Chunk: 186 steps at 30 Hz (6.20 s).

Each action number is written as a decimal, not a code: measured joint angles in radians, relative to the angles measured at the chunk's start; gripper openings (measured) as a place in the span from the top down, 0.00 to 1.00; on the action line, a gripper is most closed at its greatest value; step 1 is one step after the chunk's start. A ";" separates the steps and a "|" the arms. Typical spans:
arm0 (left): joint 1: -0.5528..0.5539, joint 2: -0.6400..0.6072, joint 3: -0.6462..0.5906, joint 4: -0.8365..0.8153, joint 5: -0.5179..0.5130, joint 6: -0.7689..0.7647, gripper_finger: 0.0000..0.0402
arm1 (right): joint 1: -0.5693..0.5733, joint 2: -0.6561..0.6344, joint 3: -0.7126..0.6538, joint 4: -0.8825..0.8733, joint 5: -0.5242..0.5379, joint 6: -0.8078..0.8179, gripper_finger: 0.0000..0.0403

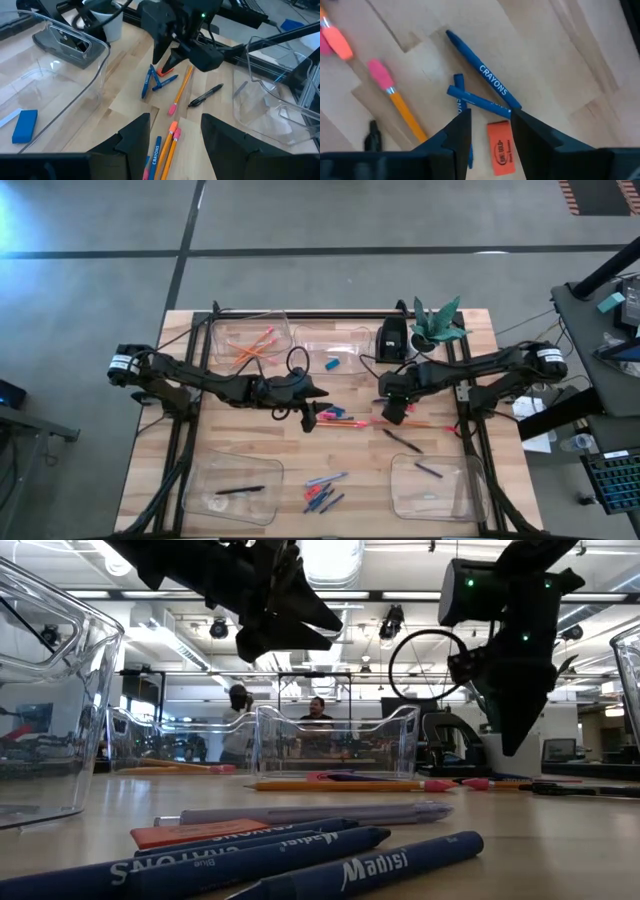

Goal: Sort crayons/erasers/pens/pencils in bins
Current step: Put the dark blue crayon into the bottom right transparent bin

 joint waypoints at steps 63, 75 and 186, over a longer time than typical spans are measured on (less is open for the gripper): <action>0.000 0.001 -0.004 -0.001 -0.008 -0.005 0.59 | 0.342 -0.307 0.045 0.016 0.052 0.198 0.95; 0.000 0.001 -0.004 0.000 -0.007 -0.007 0.59 | 0.782 -0.271 0.133 0.015 0.278 0.522 0.95; -0.001 0.028 -0.043 -0.007 -0.008 -0.036 0.59 | 0.184 -0.102 -0.006 0.047 0.184 0.061 0.65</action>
